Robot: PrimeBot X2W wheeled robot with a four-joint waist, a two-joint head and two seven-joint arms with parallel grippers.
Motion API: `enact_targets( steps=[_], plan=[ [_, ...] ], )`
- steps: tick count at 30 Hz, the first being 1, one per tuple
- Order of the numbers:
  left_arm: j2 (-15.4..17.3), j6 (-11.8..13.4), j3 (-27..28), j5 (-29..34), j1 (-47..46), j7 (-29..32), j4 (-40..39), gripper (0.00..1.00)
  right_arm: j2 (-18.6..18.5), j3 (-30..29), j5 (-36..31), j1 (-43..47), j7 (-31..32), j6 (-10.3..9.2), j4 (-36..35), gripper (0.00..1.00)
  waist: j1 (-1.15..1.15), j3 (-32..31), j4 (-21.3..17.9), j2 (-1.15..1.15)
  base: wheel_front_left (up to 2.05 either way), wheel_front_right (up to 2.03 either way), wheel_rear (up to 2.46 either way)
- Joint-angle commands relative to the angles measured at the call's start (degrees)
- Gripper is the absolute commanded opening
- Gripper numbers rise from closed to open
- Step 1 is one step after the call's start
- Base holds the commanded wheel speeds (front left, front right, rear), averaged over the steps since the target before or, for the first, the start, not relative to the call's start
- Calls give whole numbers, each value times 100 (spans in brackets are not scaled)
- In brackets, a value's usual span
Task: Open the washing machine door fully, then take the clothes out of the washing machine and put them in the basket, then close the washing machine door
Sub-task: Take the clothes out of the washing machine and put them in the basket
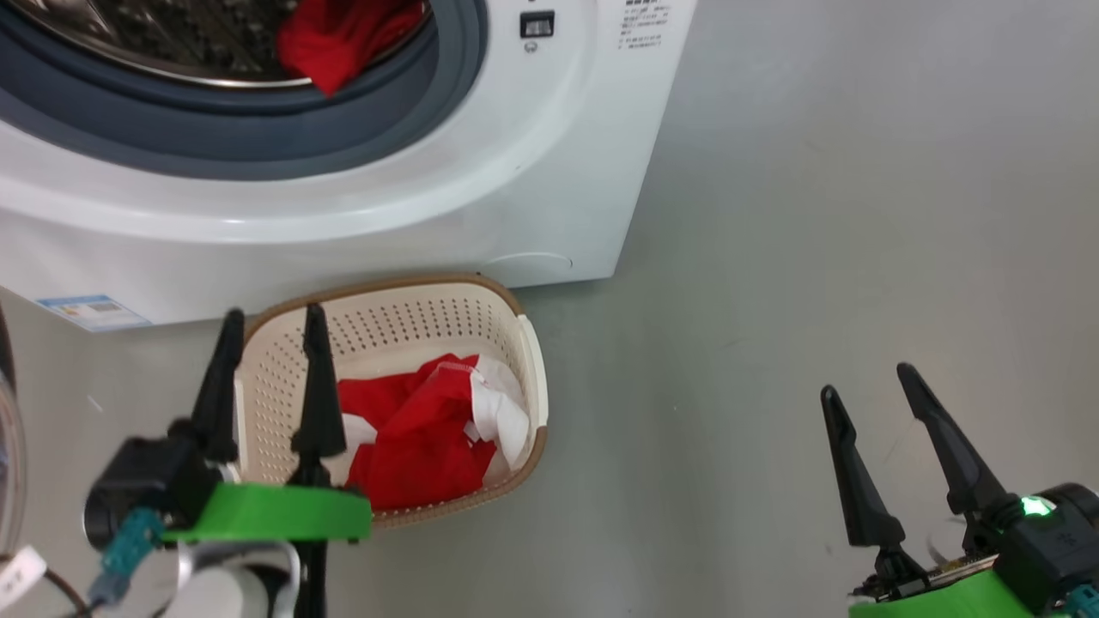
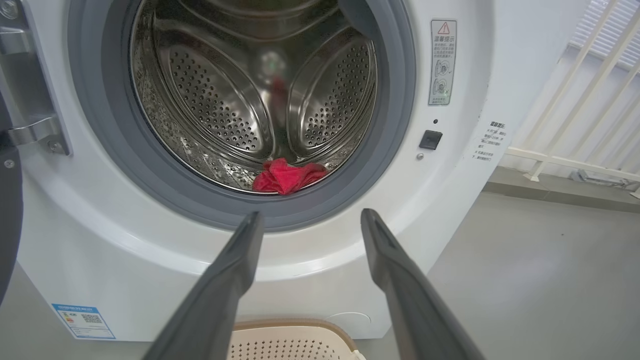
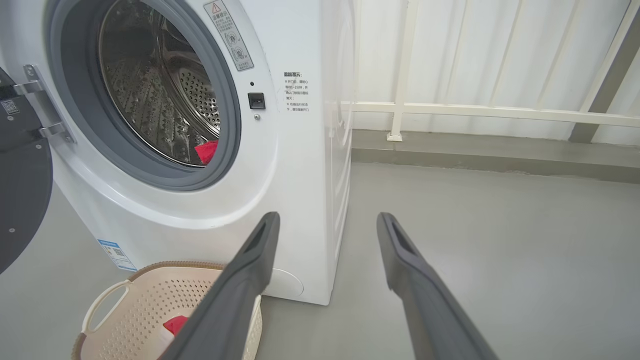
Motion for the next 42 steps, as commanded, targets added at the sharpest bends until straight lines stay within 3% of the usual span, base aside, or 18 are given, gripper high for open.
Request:
enact_targets(
  steps=[1,18,28,37,42],
  plan=[
    [126,-34,225,-32,-322,42,-9,100,-81,137,80,-172,-66,29,-114,100,0,219,-24,0,0,0,0],
    [346,-201,403,-59,-2467,192,1451,100,-81,264,202,-531,-247,29,116,100,0,926,-231,0,0,0,0],
    [553,-483,368,-89,-3967,486,2650,100,-81,316,169,-739,-282,29,129,100,0,1397,-332,0,0,0,0],
    [636,-887,466,-405,-5028,703,3688,100,-81,354,149,-837,-297,29,152,100,0,1602,-415,0,0,0,0],
    [666,-1106,624,-831,-5756,1462,4431,100,-81,437,106,-862,-300,29,195,100,0,1649,-507,0,0,0,0]
  ],
)
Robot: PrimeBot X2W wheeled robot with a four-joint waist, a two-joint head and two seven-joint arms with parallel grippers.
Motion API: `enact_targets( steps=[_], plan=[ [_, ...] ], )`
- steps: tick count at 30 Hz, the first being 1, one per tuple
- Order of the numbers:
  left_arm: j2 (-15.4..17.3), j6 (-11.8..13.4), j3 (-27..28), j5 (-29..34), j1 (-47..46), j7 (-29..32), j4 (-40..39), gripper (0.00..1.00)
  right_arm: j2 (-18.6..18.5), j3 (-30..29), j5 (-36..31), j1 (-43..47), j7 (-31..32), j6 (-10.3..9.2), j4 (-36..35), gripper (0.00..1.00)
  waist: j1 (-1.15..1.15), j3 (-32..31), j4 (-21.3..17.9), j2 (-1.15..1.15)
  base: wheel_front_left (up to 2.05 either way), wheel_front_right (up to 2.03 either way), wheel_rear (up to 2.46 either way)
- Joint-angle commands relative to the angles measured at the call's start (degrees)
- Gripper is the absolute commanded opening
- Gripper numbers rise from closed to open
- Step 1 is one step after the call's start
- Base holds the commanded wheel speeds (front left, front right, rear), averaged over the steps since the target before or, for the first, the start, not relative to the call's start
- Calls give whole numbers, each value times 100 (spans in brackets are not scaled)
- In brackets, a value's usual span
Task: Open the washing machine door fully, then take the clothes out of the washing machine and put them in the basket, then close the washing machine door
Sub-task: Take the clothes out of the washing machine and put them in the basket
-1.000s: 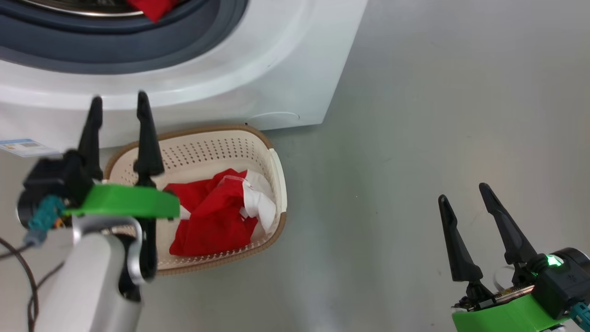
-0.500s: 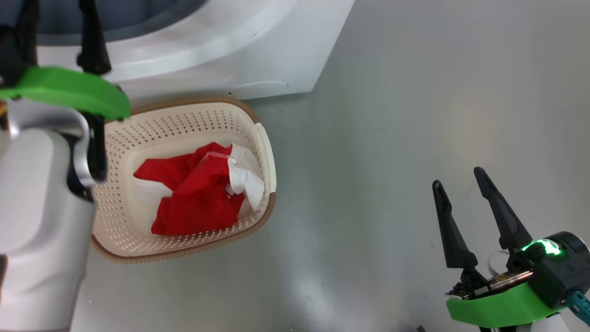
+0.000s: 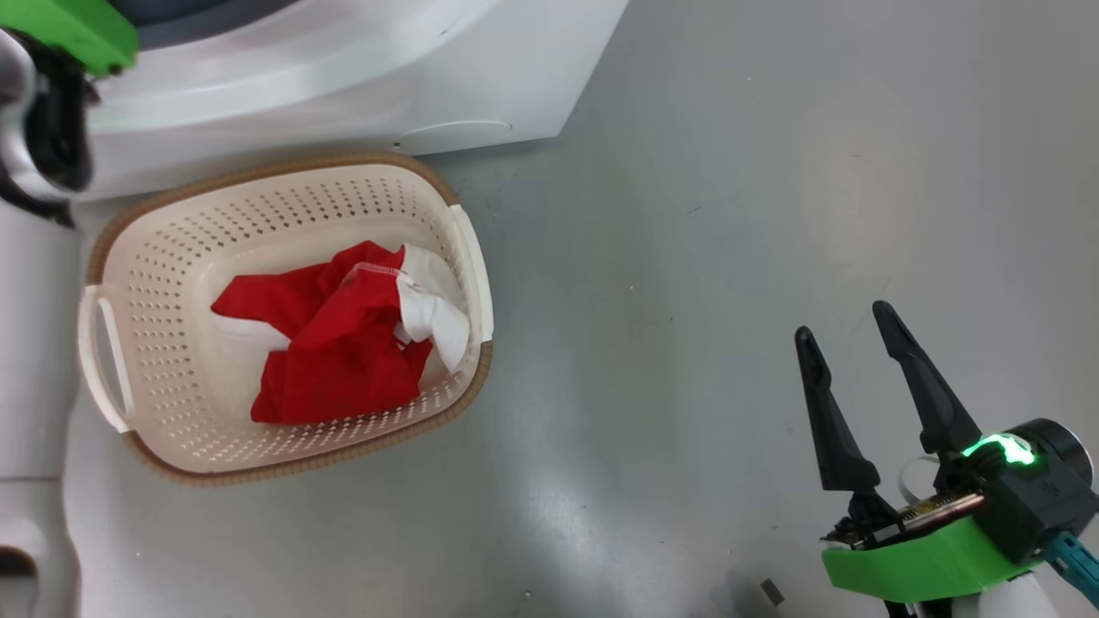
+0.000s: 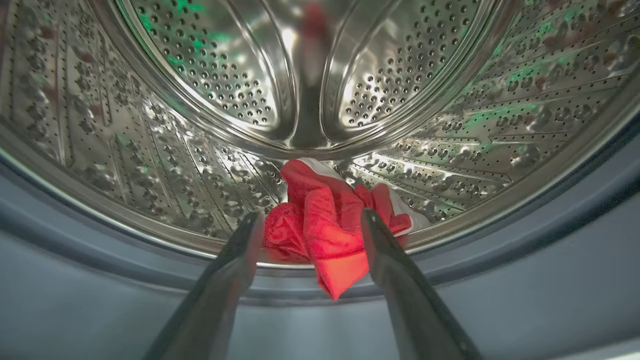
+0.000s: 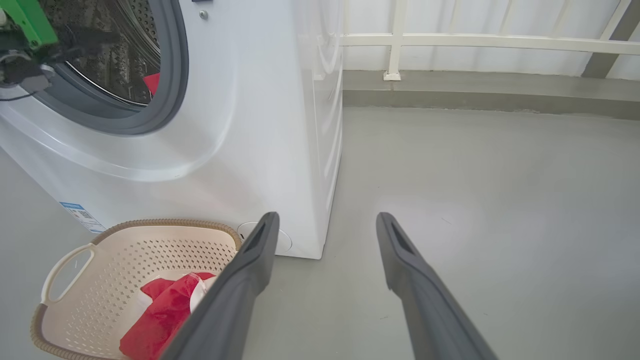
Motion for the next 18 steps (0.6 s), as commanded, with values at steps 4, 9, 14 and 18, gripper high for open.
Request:
enact_targets(
  steps=[4,9,14,18],
  plan=[
    [379,-120,171,-223,-579,642,471,100,-75,278,-82,-90,-41,29,-77,100,0,4,-178,0,0,0,0],
    [382,-162,209,-432,-912,1273,994,100,-75,354,-119,-85,-11,29,-73,100,0,1,-345,0,0,0,0],
    [418,-176,300,-604,-1091,1552,1342,100,-75,435,-115,-46,4,29,-63,100,0,2,-500,0,0,0,0],
    [442,-196,367,-686,-1171,1520,1461,100,-75,463,-125,-21,15,29,-67,100,0,8,-565,0,0,0,0]
  ],
)
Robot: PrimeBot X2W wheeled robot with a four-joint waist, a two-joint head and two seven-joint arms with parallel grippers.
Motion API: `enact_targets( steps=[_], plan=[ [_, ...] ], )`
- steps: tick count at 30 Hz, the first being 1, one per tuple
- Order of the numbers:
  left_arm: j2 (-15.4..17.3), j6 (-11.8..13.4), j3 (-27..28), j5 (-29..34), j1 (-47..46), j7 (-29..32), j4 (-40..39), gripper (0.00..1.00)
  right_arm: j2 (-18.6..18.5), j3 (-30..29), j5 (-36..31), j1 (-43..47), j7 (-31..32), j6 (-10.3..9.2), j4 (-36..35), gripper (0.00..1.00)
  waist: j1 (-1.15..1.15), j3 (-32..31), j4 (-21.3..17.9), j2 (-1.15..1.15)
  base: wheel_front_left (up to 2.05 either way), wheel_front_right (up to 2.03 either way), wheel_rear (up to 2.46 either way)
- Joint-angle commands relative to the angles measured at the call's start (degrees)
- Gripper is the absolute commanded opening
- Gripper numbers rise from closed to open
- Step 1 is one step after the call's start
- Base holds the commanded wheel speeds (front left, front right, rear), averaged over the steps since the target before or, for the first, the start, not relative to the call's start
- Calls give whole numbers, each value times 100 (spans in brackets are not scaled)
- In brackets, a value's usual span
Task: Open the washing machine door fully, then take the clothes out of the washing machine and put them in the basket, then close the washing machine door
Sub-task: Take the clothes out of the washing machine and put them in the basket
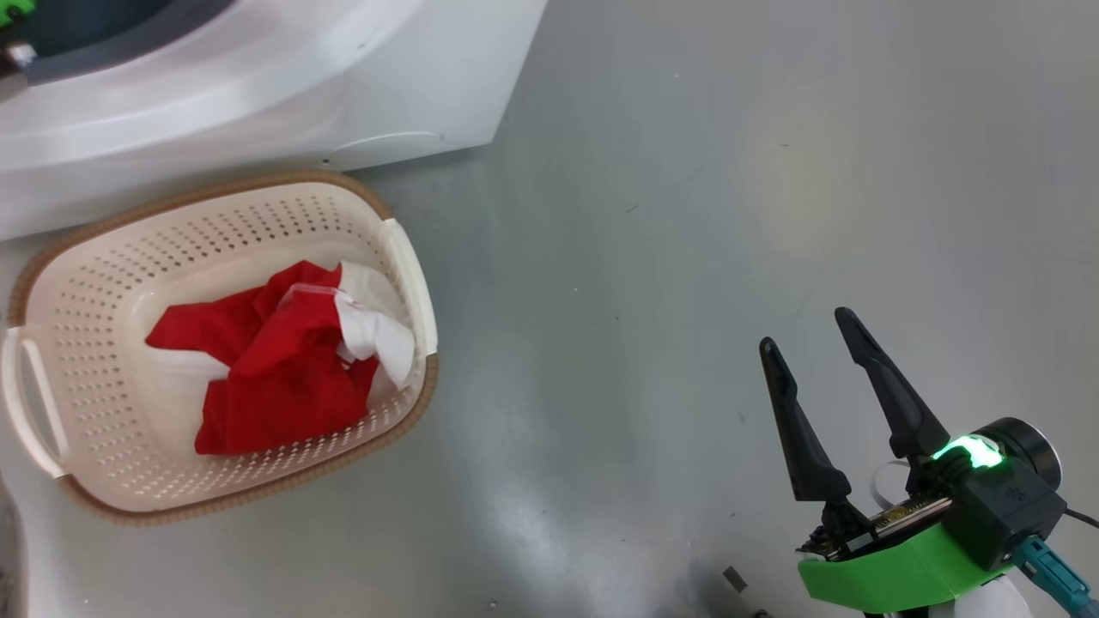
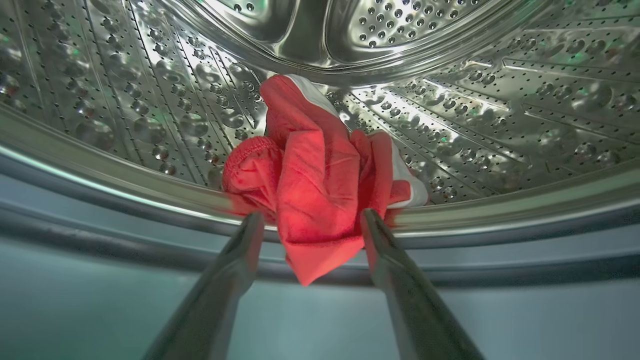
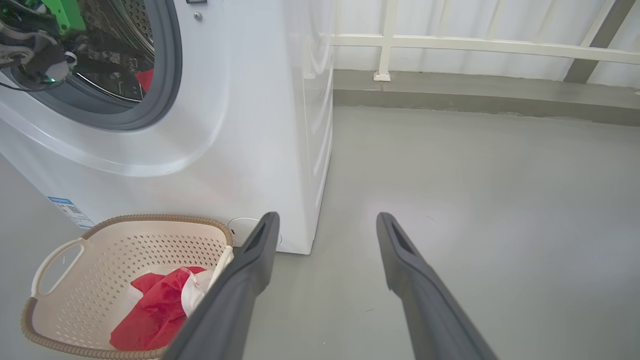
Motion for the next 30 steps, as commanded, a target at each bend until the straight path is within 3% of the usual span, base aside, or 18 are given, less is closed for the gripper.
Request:
enact_targets(
  steps=[1,15,30],
  plan=[
    [277,-61,114,-91,-136,4,-73,100,-76,140,-73,54,12,29,-121,100,0,3,-50,0,0,0,0],
    [435,-73,172,-212,-309,-23,431,100,-76,209,-54,154,85,29,-201,100,0,54,-280,0,0,0,0],
    [339,-337,112,-296,-530,-201,654,100,-76,209,5,88,37,29,-126,100,0,238,-360,0,0,0,0]
  ],
)
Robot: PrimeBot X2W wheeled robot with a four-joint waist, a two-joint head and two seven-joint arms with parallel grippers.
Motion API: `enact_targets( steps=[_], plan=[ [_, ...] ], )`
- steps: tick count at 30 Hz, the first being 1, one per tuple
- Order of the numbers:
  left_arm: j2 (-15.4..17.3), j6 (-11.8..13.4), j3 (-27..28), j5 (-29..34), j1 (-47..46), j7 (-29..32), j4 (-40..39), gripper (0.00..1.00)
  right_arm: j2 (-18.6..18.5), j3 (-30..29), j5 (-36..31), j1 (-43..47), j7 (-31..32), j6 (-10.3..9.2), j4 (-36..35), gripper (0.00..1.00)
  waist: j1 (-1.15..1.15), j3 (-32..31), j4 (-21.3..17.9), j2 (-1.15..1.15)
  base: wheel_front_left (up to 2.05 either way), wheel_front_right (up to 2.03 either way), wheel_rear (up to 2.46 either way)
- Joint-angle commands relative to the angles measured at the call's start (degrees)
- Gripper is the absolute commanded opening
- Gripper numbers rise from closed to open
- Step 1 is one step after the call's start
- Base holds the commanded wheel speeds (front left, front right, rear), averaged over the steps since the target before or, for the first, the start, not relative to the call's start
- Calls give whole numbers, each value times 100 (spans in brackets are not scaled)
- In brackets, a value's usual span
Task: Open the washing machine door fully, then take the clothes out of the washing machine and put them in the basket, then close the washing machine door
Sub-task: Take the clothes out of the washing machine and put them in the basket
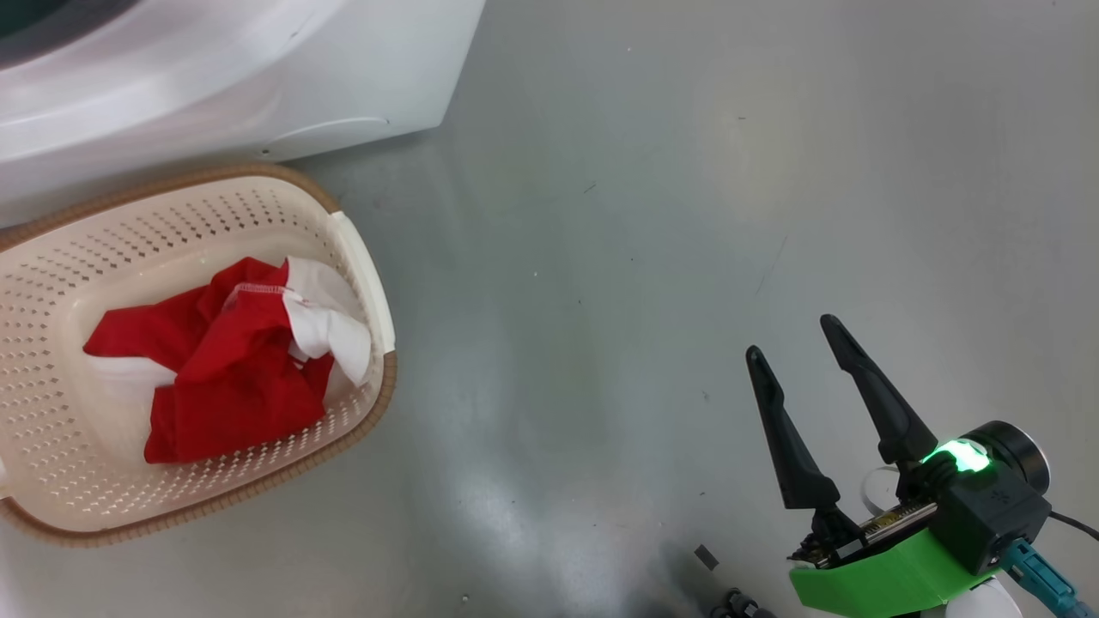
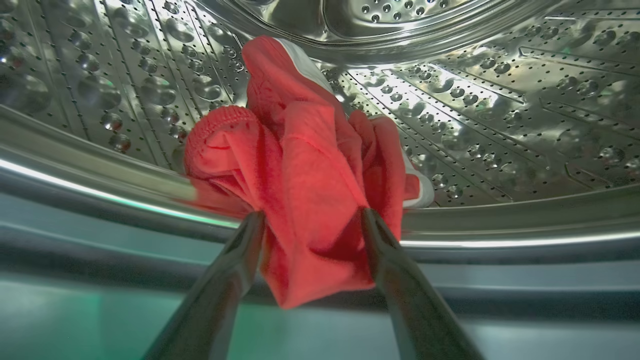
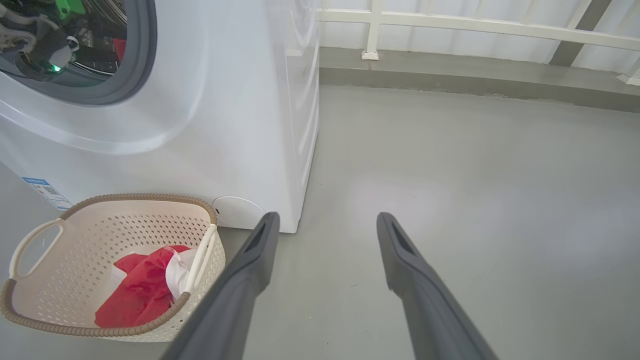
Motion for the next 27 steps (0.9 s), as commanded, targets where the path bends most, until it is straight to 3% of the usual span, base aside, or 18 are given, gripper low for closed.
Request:
enact_targets(
  steps=[1,2,4,15,27],
  plan=[
    [192,-47,-5,-3,-93,-62,-89,100,-79,102,48,48,-47,29,-92,100,0,-3,1,0,0,0,0],
    [176,-64,-11,-9,-100,-66,-71,100,-79,103,54,42,-51,29,-83,100,0,-5,3,0,0,0,0],
    [120,-106,-6,-52,-119,-26,-30,0,-79,90,56,35,-57,29,-73,100,0,-1,19,0,0,0,0],
    [116,-267,-231,97,-146,-194,21,0,-79,69,77,-23,-79,29,-66,100,0,48,118,0,0,0,0],
    [405,-311,-675,575,51,-865,-196,0,-79,68,136,-99,-104,29,13,100,0,31,291,0,0,0,0]
  ],
)
